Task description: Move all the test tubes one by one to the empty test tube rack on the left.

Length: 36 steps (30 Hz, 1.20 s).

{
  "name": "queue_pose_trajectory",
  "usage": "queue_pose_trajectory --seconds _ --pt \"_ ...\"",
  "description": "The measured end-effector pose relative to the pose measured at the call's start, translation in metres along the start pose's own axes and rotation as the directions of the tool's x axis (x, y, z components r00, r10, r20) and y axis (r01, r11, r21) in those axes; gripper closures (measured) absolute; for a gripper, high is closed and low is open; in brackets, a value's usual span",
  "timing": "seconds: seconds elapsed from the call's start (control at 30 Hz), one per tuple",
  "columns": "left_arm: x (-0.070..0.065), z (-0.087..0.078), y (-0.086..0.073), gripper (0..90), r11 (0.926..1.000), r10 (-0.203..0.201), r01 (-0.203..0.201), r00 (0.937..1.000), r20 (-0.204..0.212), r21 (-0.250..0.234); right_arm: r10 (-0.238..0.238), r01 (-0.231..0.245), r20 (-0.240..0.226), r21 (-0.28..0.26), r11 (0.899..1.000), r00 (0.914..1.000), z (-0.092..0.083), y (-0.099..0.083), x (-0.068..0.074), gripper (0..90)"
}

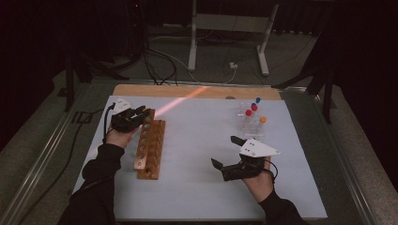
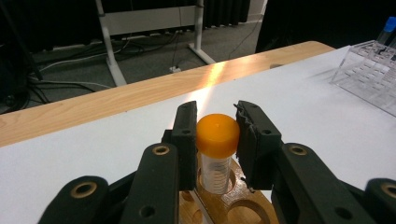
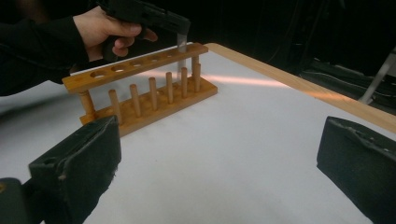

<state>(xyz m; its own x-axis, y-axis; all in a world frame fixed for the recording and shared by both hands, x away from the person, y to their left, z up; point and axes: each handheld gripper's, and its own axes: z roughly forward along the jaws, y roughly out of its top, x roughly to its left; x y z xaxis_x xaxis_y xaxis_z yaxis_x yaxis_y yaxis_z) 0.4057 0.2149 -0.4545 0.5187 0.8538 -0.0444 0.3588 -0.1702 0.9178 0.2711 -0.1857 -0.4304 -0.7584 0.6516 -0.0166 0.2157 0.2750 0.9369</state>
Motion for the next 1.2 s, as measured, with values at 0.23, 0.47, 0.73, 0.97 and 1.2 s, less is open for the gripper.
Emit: queue_pose_trajectory --seconds 0.23,0.47,0.73,0.97,1.2 --pt "0.003 -0.002 0.002 63.0 0.9997 -0.021 0.021 0.9994 0.027 0.009 -0.031 0.031 -0.009 -0.031 0.999 0.9995 -0.001 0.001 0.000 0.0" --pt "0.000 -0.024 0.013 31.2 0.9976 -0.049 0.051 0.9984 0.027 -0.048 -0.024 0.026 0.026 -0.046 0.999 0.9994 -0.013 0.010 -0.013 0.0" --pt "-0.014 -0.055 0.015 14.9 0.9938 -0.040 0.057 0.9853 0.166 -0.096 -0.005 0.014 0.121 -0.074 0.997 0.9927 -0.039 0.021 -0.043 5.5" --pt "-0.036 -0.074 0.004 5.8 0.9952 0.000 0.022 0.9743 0.225 -0.095 0.072 -0.056 0.250 -0.069 0.996 0.9656 -0.056 0.014 -0.079 3.2" --pt "-0.051 -0.092 -0.007 2.6 0.9965 0.030 -0.007 0.9626 0.269 -0.084 0.138 -0.133 0.342 -0.037 0.990 0.9296 -0.056 -0.003 -0.105 2.6"
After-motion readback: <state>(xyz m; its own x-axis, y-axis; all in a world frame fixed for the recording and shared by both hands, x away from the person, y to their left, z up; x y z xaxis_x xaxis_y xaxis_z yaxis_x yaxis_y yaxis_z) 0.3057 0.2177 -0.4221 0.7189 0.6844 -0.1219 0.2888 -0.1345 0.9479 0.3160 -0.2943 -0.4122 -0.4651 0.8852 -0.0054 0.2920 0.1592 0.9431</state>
